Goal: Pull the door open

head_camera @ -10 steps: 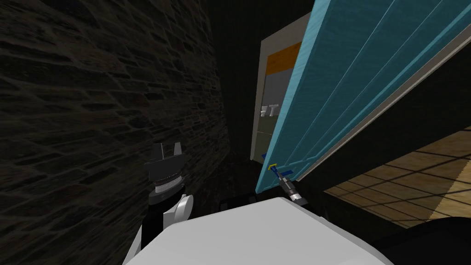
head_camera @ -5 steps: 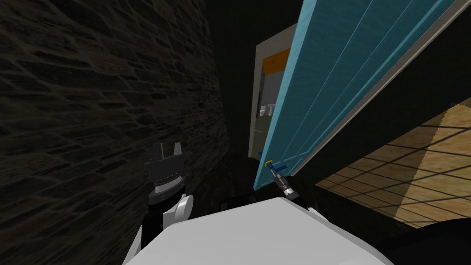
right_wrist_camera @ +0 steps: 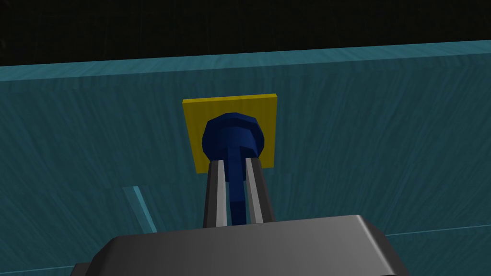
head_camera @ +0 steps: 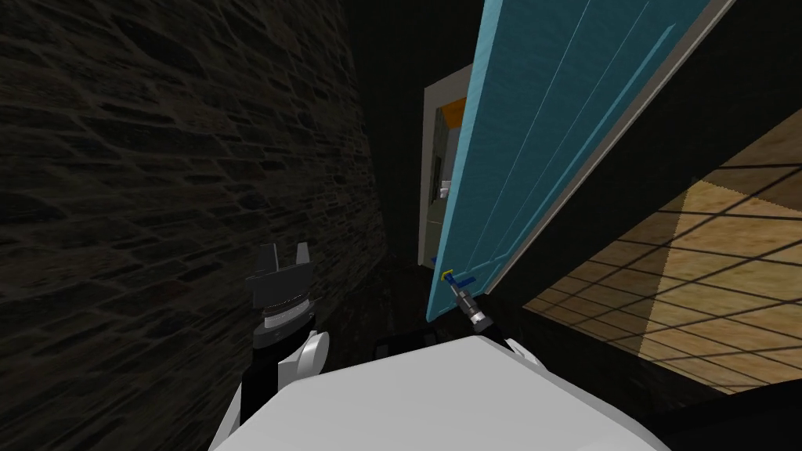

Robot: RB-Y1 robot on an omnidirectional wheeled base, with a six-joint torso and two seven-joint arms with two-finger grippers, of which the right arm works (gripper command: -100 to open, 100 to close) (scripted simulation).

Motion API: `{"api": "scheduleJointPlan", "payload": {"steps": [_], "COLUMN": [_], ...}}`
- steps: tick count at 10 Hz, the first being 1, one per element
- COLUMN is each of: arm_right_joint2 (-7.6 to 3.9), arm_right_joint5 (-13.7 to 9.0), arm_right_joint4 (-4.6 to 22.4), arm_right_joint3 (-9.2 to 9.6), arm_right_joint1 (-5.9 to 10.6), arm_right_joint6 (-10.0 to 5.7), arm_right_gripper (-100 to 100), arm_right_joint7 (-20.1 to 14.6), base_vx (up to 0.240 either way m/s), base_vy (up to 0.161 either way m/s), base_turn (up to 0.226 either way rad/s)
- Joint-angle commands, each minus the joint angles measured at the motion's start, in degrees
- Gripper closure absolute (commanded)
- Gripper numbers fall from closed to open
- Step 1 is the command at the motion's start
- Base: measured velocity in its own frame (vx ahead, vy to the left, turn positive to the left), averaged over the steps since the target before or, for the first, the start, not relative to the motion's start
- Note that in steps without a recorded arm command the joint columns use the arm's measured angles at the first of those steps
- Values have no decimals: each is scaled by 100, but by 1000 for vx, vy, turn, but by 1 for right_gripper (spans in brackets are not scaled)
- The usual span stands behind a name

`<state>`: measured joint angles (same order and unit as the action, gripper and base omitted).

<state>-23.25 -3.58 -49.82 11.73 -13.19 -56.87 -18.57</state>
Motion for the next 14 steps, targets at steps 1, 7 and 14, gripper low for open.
{"api": "scheduleJointPlan", "payload": {"steps": [1,7,14], "arm_right_joint2": [-6,-29,-263], "arm_right_joint5": [12,-38,-256], "arm_right_joint4": [-78,364,1218], "arm_right_joint3": [93,138,-59], "arm_right_joint1": [97,283,604], "arm_right_joint6": [115,-80,-520], "arm_right_gripper": [100,100,100], "arm_right_joint7": [38,-65,-297], "base_vx": [-86,-88,-183], "base_vy": [-157,-24,-44], "base_turn": [6,146,234]}}
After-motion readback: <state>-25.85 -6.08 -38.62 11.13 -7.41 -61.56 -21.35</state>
